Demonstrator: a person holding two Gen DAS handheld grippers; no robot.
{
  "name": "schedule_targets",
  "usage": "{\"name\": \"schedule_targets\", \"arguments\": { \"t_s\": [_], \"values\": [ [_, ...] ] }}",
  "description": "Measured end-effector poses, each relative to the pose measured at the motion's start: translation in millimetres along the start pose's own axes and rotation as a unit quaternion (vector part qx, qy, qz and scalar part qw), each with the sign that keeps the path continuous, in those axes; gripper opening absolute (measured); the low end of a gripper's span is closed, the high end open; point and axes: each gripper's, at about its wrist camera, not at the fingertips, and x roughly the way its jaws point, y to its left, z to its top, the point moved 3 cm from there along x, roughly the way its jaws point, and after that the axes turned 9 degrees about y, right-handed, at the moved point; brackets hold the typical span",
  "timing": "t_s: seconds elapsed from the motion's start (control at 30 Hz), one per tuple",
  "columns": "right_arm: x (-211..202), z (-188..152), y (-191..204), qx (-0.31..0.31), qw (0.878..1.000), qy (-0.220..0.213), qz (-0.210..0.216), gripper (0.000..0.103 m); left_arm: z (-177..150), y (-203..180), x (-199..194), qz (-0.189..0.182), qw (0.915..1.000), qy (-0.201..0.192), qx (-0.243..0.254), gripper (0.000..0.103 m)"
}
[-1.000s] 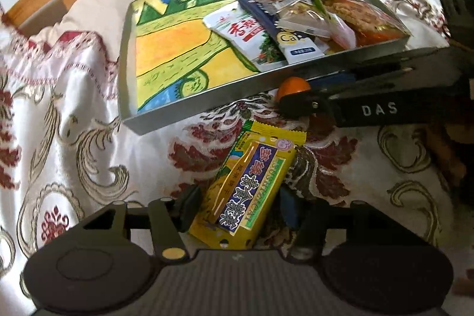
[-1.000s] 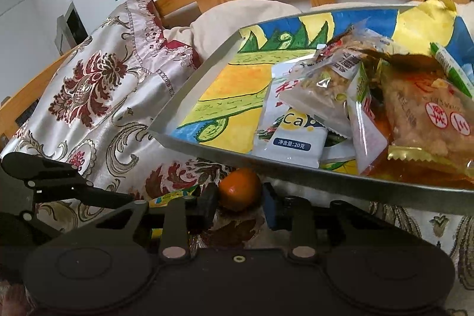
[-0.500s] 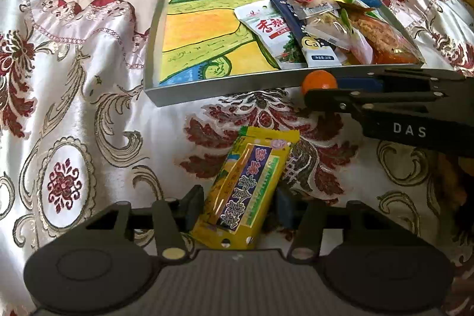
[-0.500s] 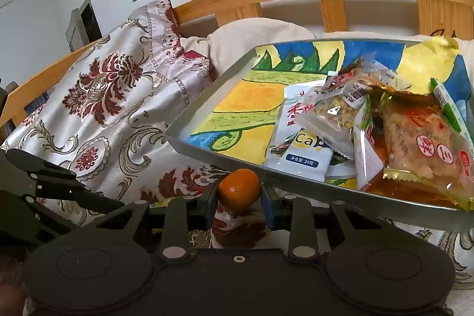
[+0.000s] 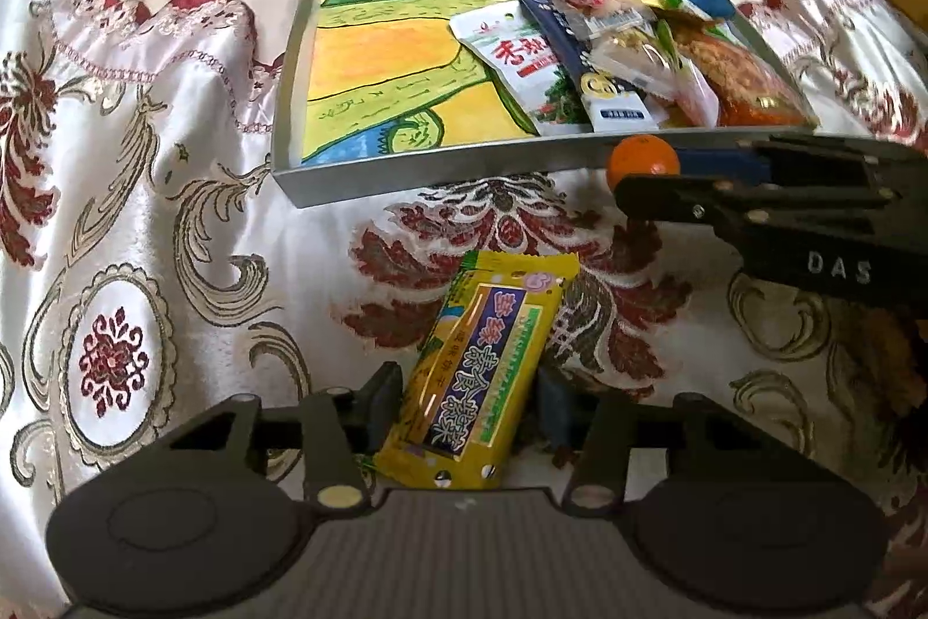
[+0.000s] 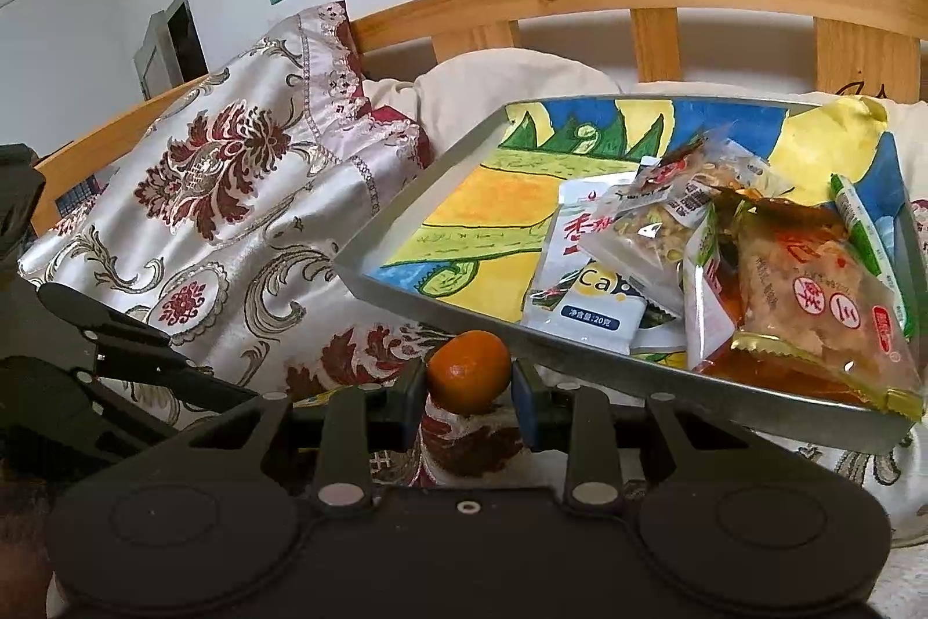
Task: Organize snacks
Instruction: 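Lift the yellow bar toward the tray with the left tool while the right tool lifts the mandarin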
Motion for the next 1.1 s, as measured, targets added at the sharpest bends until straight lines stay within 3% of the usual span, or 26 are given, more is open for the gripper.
{"name": "schedule_targets", "arguments": {
  "t_s": [0.13,0.2,0.63,0.87,1.1],
  "values": [
    [-4,2,1,-0.006,1.000,-0.008,-0.001,0.034,1,11,-4,-0.046,0.9969,-0.015,-0.062,0.053],
    [-5,2,1,-0.007,1.000,-0.009,0.000,0.034,1,13,-4,-0.051,0.9955,-0.021,-0.077,0.053],
    [-6,3,-1,-0.001,1.000,-0.009,0.000,0.034,2,8,-4,-0.029,0.9980,-0.021,-0.052,0.042],
    [-7,3,1,-0.004,1.000,-0.011,0.000,0.034,4,8,-16,-0.018,0.9973,-0.050,-0.052,0.023],
    [-6,2,1,-0.004,1.000,-0.010,0.001,0.034,11,11,-24,0.025,0.9976,-0.057,-0.031,0.015]
  ]
}}
